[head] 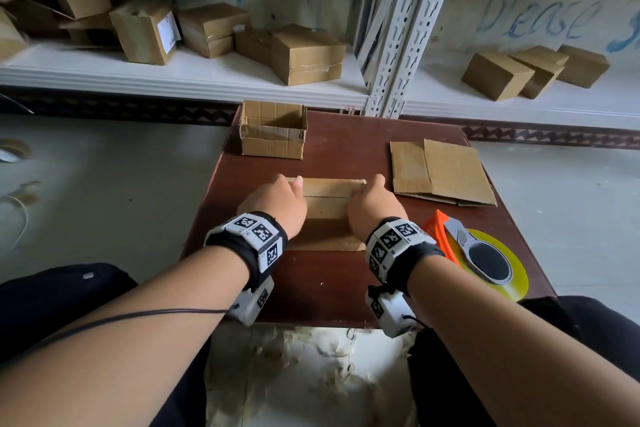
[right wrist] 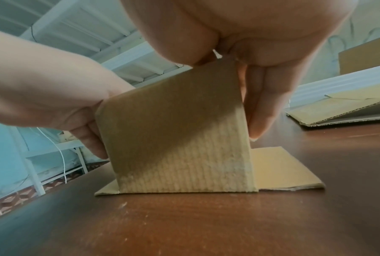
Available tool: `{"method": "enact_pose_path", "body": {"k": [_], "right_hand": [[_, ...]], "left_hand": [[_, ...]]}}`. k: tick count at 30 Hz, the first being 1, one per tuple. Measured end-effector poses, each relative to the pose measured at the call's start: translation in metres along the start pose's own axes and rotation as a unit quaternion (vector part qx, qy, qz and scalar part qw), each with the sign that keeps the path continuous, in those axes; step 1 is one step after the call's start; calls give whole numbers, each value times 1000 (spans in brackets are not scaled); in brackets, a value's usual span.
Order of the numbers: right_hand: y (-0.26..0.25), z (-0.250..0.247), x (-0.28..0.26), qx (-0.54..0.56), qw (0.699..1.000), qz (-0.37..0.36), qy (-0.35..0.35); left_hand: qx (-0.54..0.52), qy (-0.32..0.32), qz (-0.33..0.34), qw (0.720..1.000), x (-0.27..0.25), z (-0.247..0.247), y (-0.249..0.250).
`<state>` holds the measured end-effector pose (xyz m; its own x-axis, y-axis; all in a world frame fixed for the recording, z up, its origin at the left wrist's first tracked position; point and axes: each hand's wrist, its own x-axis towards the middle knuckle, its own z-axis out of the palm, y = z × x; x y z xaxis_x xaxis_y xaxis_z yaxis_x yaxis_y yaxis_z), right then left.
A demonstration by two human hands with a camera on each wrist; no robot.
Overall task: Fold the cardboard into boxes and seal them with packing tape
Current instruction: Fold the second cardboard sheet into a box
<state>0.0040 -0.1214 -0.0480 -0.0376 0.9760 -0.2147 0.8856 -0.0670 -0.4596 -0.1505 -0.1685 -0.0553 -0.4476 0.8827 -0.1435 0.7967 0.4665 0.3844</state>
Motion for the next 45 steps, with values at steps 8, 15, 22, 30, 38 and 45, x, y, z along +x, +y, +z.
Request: {"method": "enact_pose_path", "body": {"k": [8, 15, 22, 30, 38, 45], "right_hand": [[-10, 21, -17, -100, 994, -27, 26], [-10, 18, -15, -170, 980, -101, -25], [-9, 9, -14, -183, 962, -178, -92], [-7, 12, -15, -223, 953, -188, -88], [-19, 16, -12, -232, 939, -236, -88], [-15, 17, -19, -264, 933, -228, -86]], "left_hand": [[64, -34, -6, 997, -13, 11, 26], [61, -69, 37, 995, -17, 11, 27], [58, -125, 22, 990, -19, -1, 34], [191, -100, 173, 961, -10, -1, 37], [128, -93, 133, 978, -16, -7, 32], [39, -17, 225, 973, -33, -15, 33]]}}
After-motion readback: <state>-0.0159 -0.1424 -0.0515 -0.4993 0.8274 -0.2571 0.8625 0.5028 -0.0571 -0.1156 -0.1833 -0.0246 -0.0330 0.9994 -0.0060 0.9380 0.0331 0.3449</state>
